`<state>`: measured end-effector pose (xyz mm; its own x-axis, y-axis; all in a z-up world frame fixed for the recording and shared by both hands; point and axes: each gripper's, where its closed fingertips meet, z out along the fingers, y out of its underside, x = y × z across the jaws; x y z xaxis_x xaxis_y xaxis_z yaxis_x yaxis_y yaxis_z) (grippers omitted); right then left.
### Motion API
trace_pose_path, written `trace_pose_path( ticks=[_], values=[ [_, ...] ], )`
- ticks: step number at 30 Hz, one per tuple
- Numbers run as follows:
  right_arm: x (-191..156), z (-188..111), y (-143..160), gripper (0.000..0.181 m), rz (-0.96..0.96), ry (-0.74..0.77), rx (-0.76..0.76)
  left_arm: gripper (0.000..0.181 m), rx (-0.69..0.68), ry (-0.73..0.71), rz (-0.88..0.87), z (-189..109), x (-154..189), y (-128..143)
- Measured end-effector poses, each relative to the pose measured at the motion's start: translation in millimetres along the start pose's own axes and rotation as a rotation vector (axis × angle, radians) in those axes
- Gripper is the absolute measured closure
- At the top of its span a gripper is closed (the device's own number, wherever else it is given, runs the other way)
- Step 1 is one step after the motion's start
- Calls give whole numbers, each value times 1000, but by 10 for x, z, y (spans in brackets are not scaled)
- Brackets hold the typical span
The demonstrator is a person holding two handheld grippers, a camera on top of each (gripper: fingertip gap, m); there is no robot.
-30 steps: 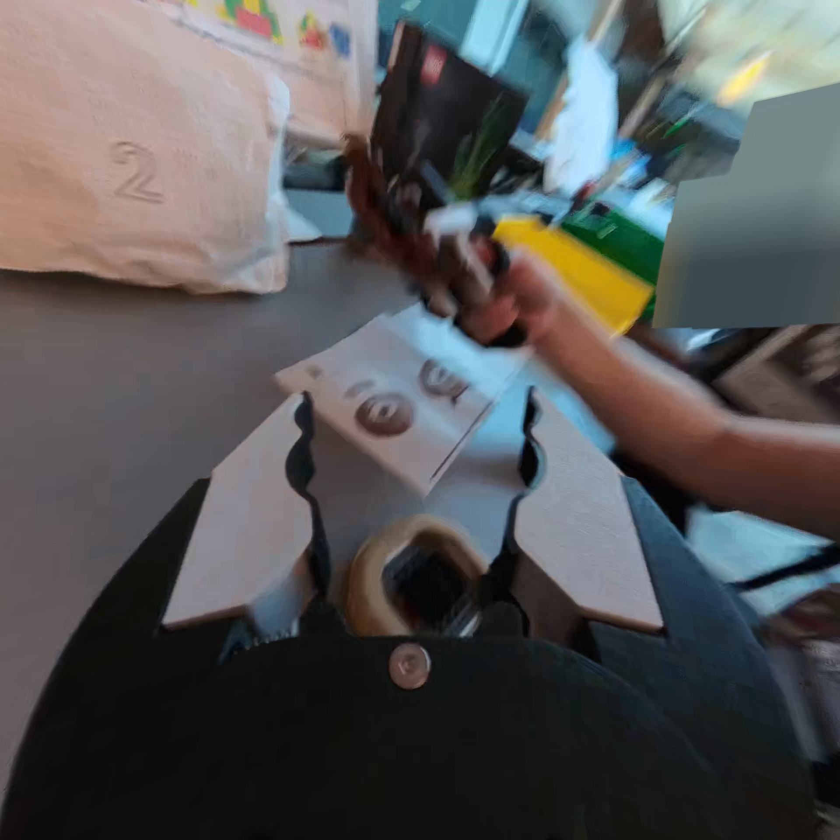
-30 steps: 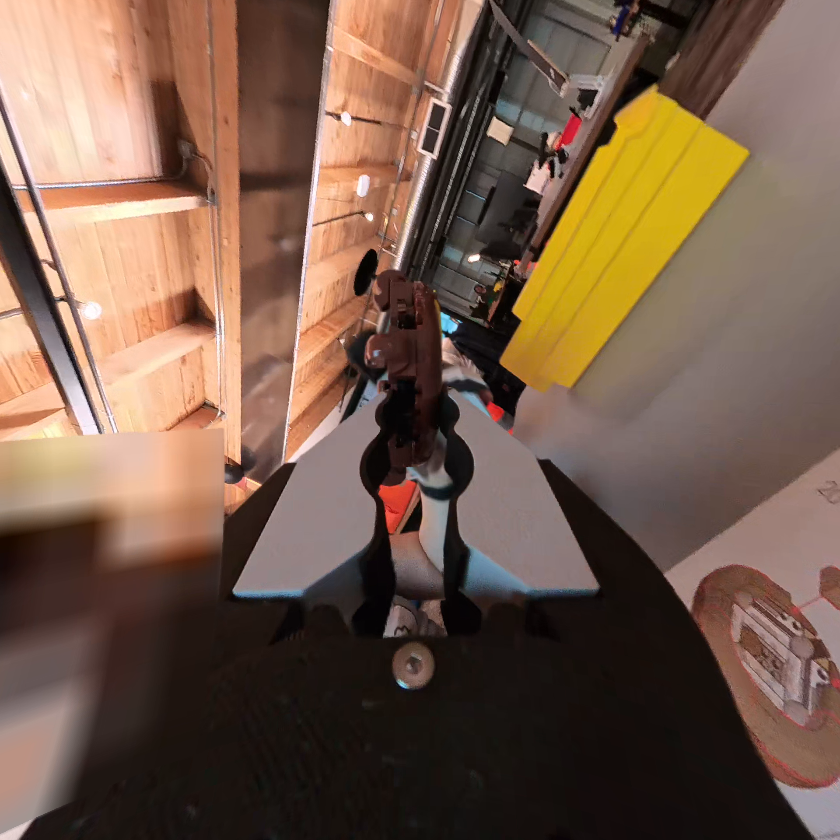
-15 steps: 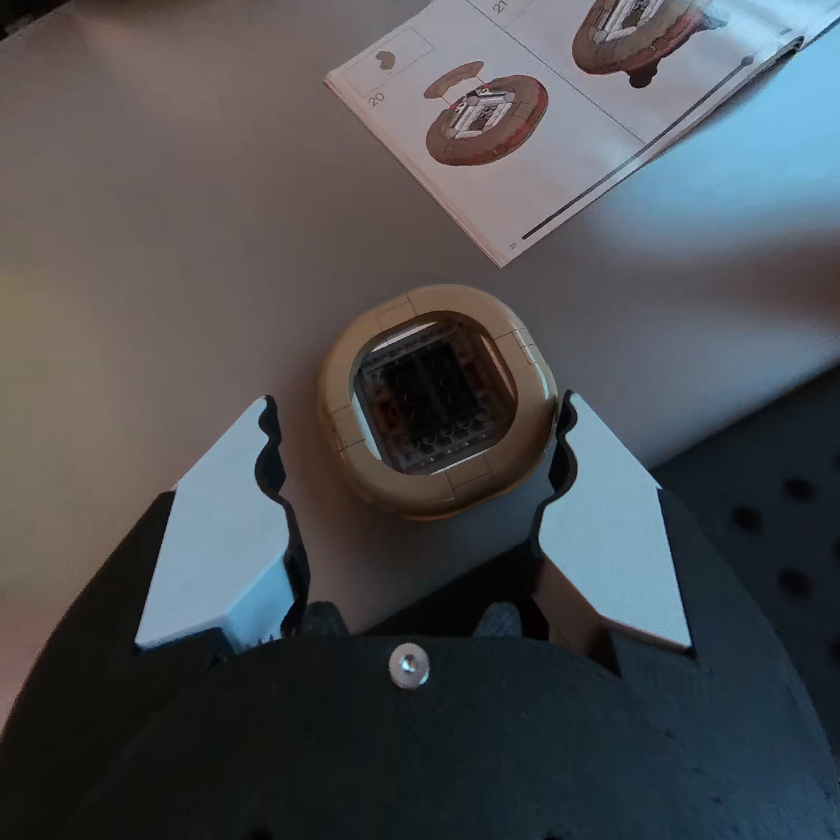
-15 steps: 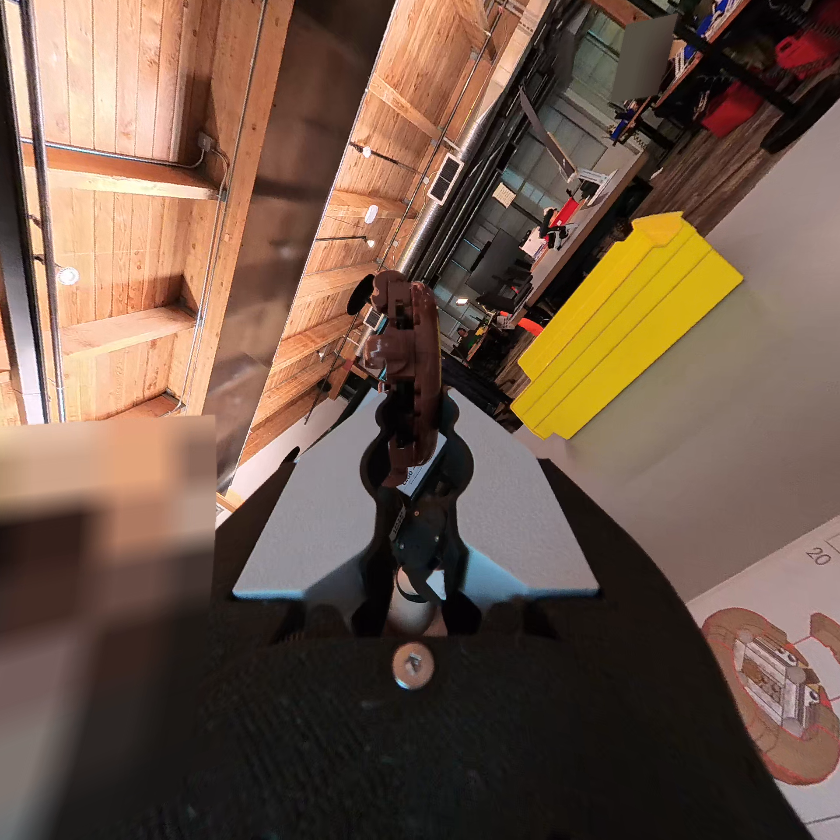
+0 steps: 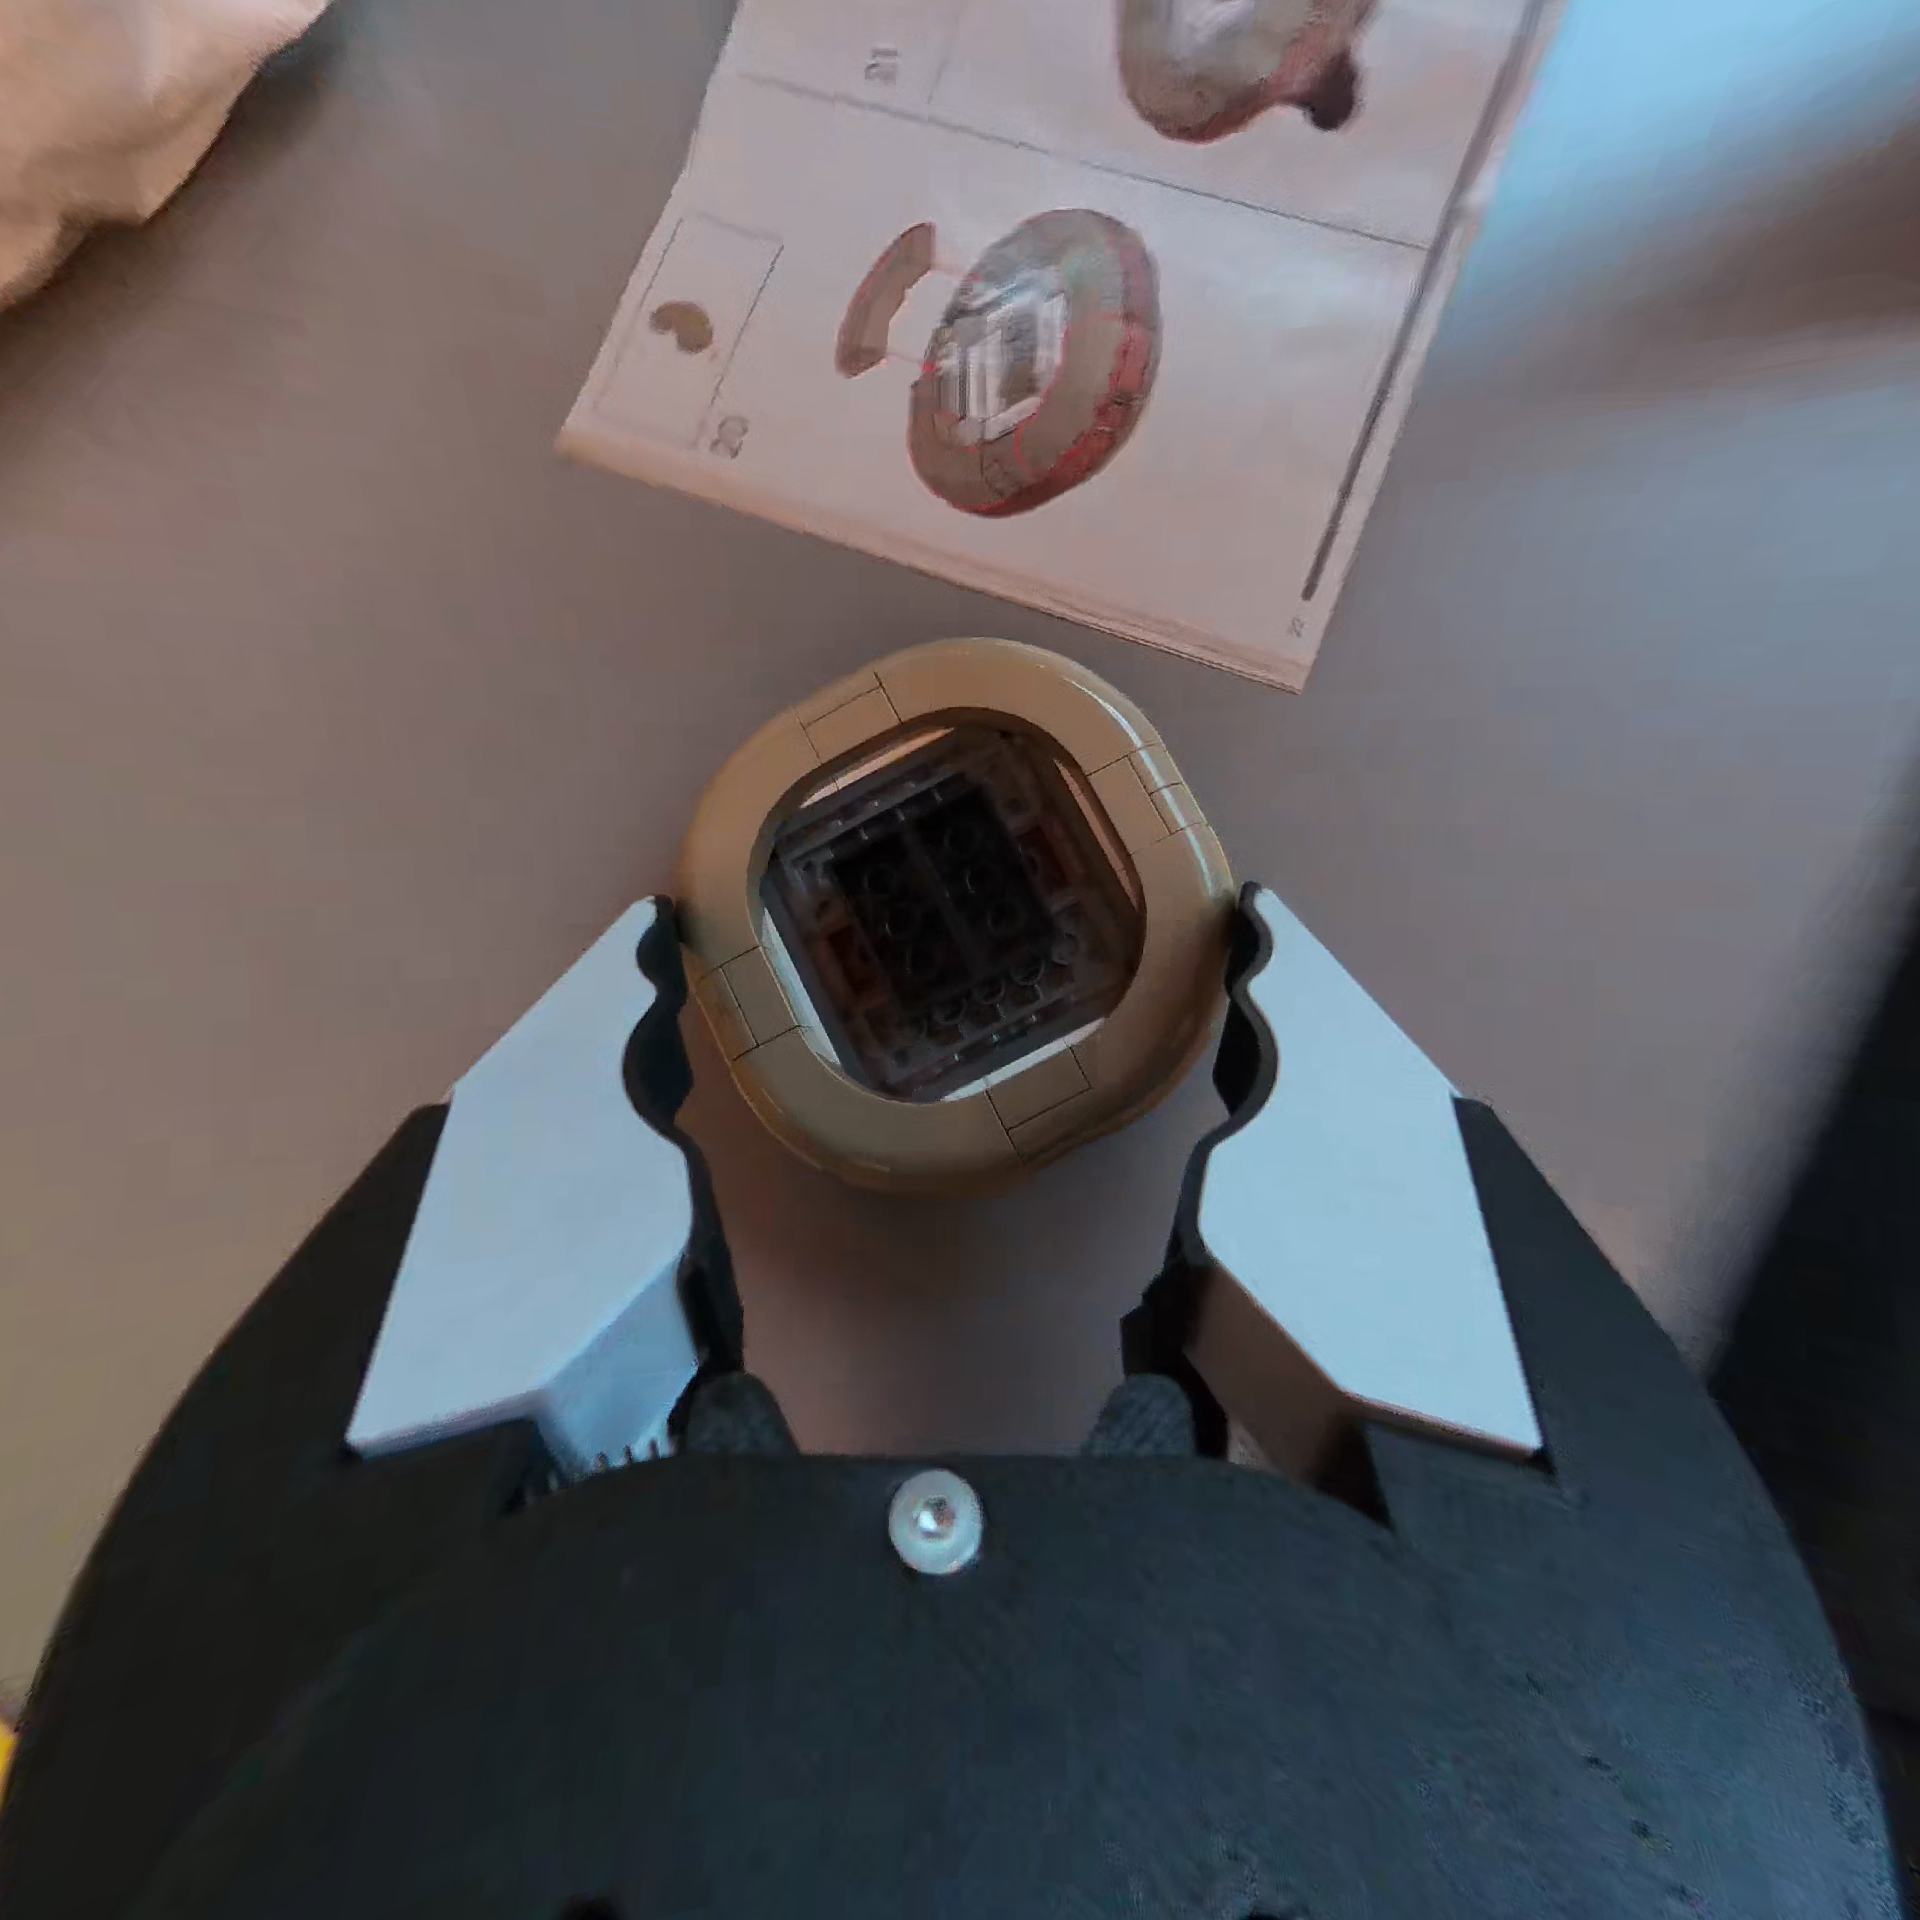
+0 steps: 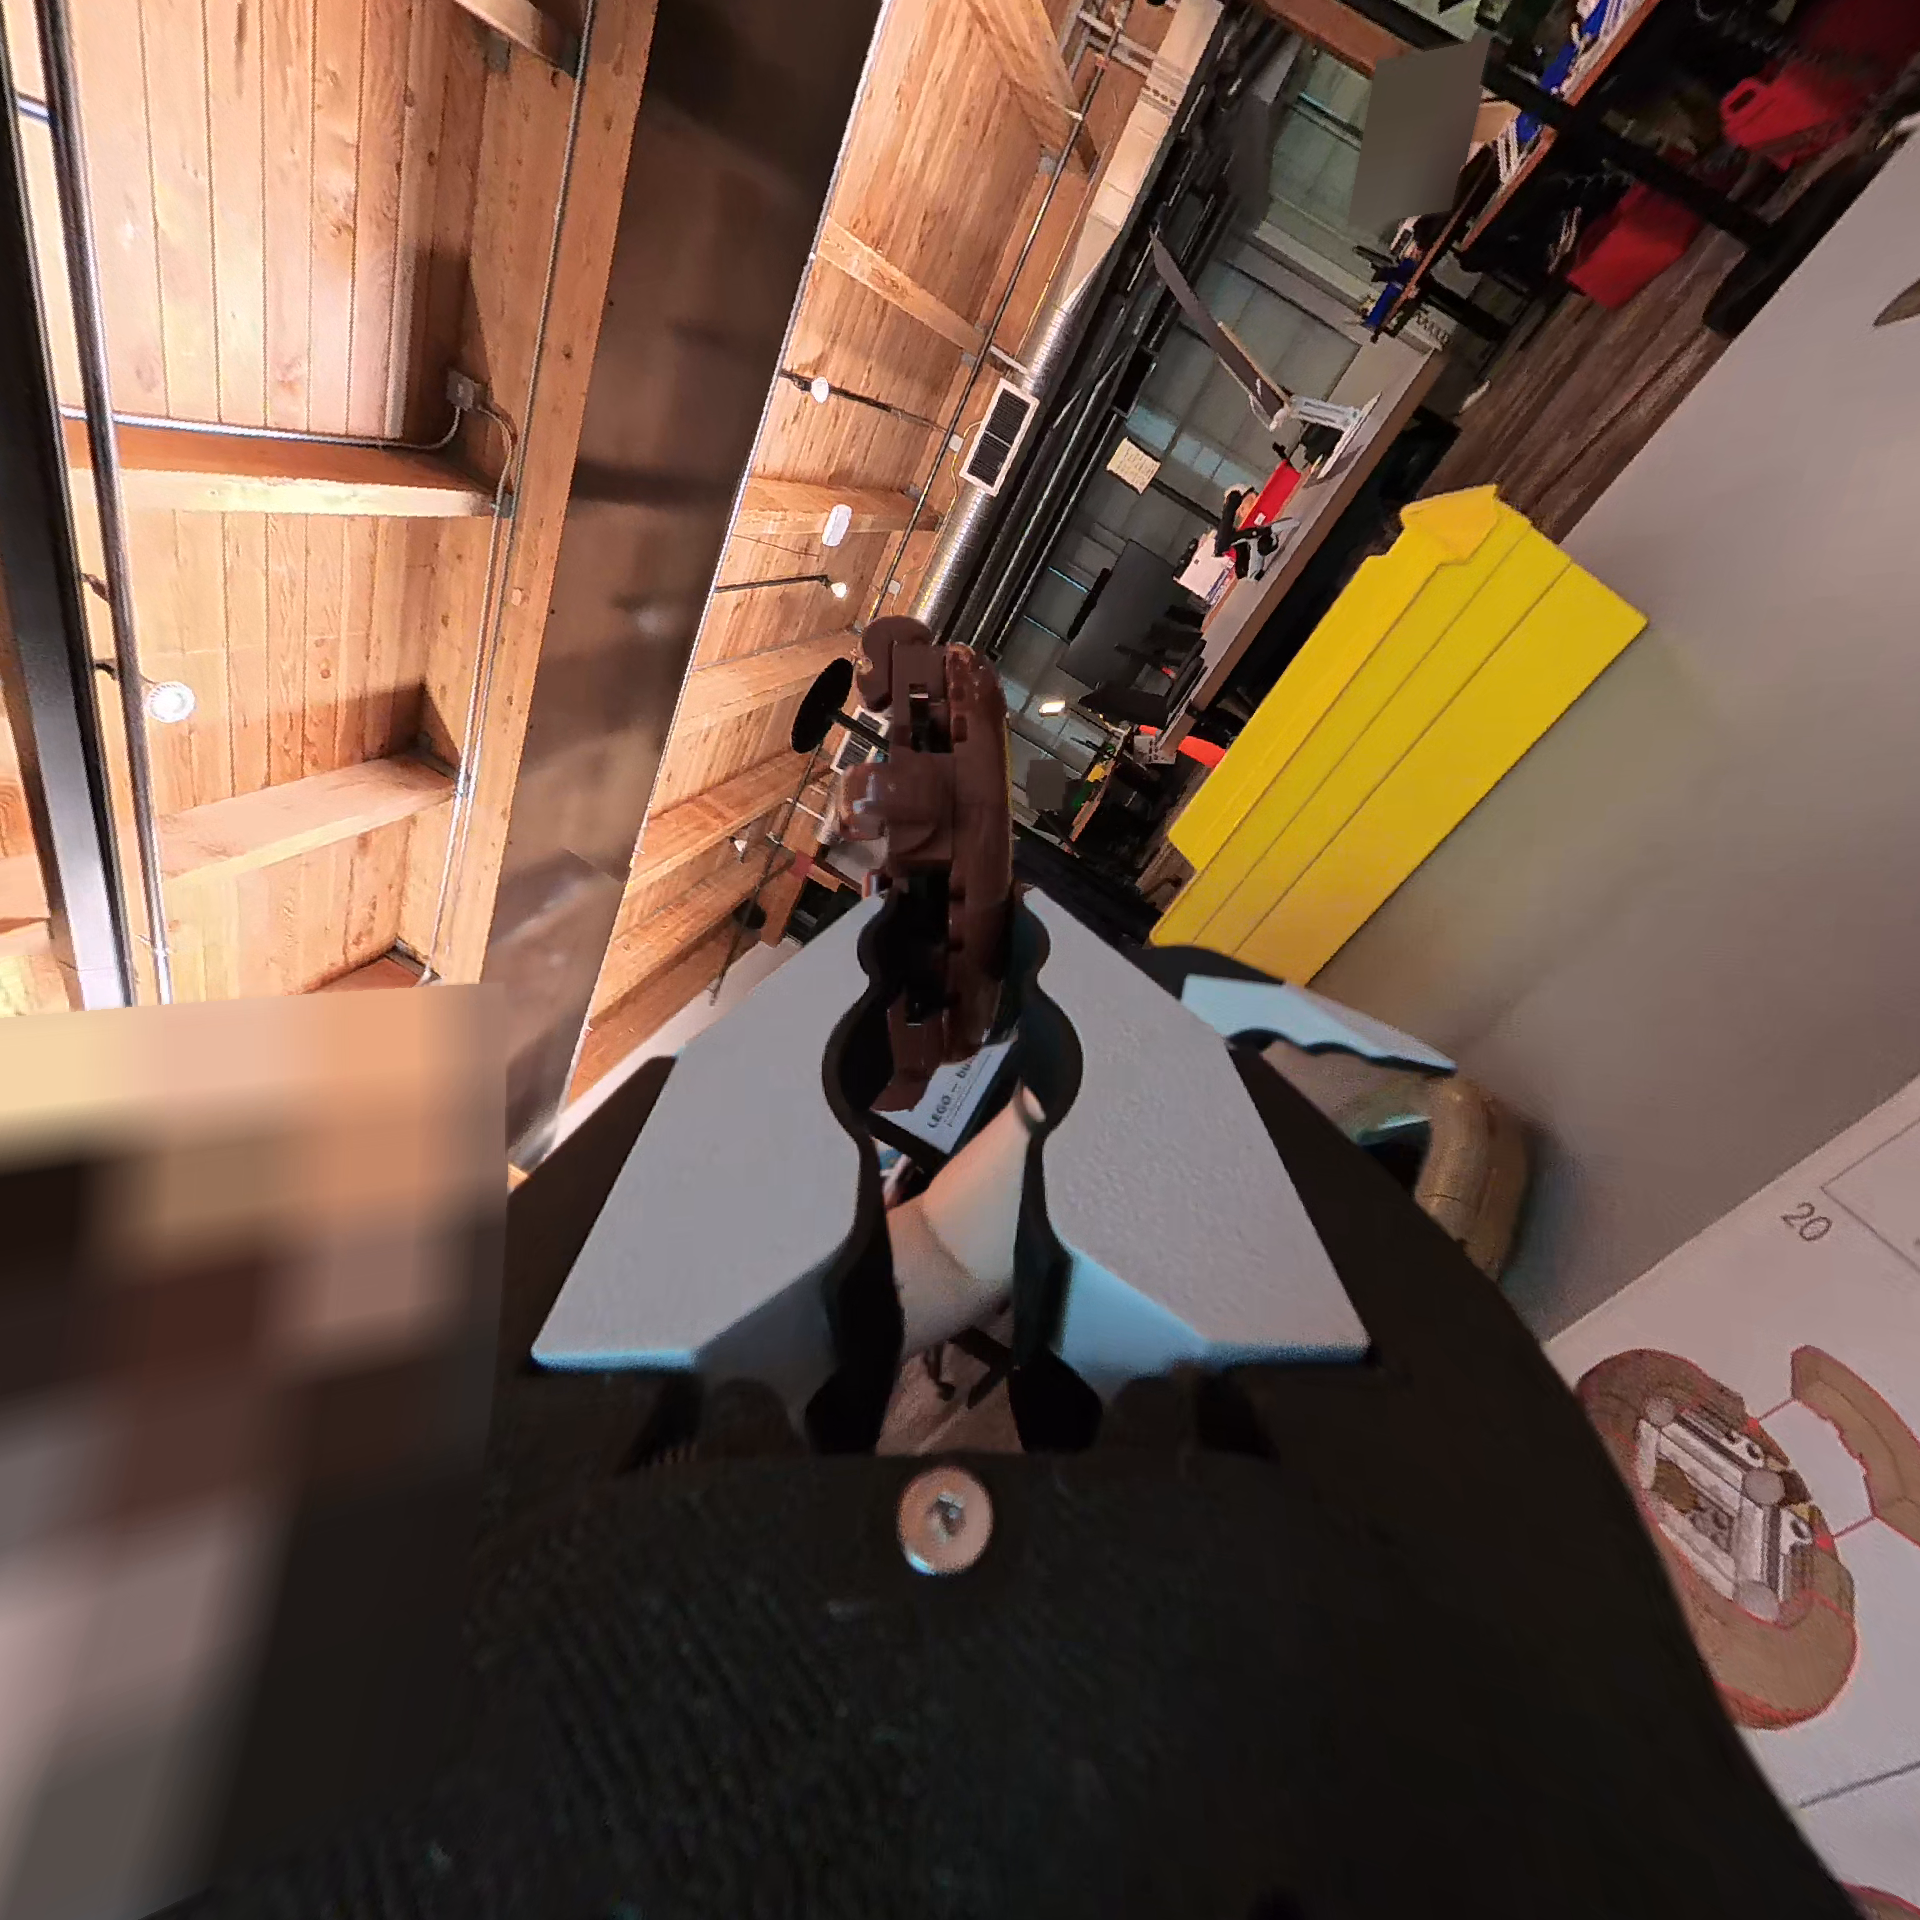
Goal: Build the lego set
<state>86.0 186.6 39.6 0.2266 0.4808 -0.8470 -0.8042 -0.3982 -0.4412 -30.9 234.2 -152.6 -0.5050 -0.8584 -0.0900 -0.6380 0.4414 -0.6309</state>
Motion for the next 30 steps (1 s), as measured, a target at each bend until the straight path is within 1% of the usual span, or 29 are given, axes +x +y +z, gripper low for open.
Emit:
trace_pose_path(
  ticks=[1,3,4,6,7,8,9,11,13,14,15,16,17,19,21,22,23,25,28,30],
  values=[
    [23,9,11,165,28,-6,-3,78,-5,46,49,18,-46,-12],
    [76,40,82,165,108,-24,-31,78,-20,114,135,48,-135,-30],
    [113,62,128,165,149,-28,-52,78,-30,124,157,57,-196,-34],
    [190,110,230,165,218,-34,-93,78,-31,106,167,63,-325,-46],
    [226,134,287,165,245,-33,-119,77,-16,86,176,43,-380,-53],
    [262,154,338,164,266,-30,-141,79,9,67,162,4,-426,-59],
    [286,169,376,165,286,-30,-156,83,39,68,123,-49,-432,-62],
    [316,190,396,165,304,-37,-162,76,98,83,-32,-168,-407,-68],
    [366,199,388,165,290,-17,-161,52,152,98,-205,-261,-354,-95],
    [383,202,382,165,281,-11,-162,53,194,67,-286,-280,-371,-136],
    [394,204,372,165,276,-10,-161,53,230,37,-321,-275,-372,-179],
    [402,204,357,165,276,-10,-156,53,226,-13,-329,-232,-395,-171],
    [408,202,344,165,277,-11,-149,51,188,-61,-317,-161,-427,-132],
    [415,182,335,165,272,-4,-139,53,124,-130,-271,-24,-494,-72],
    [406,152,343,165,264,5,-134,62,19,-100,-245,101,-453,41],
    [393,138,342,165,262,5,-129,68,-6,-74,-229,136,-418,65],
    [378,126,339,165,260,4,-126,74,-16,-83,-193,142,-428,77],
    [357,113,346,165,254,4,-129,74,-30,-40,-129,131,-371,90],
    [311,154,389,165,291,-33,-141,74,-33,90,45,66,-112,140],
    [274,212,461,165,338,-70,-169,74,3,92,128,0,-12,161]
  ],
)
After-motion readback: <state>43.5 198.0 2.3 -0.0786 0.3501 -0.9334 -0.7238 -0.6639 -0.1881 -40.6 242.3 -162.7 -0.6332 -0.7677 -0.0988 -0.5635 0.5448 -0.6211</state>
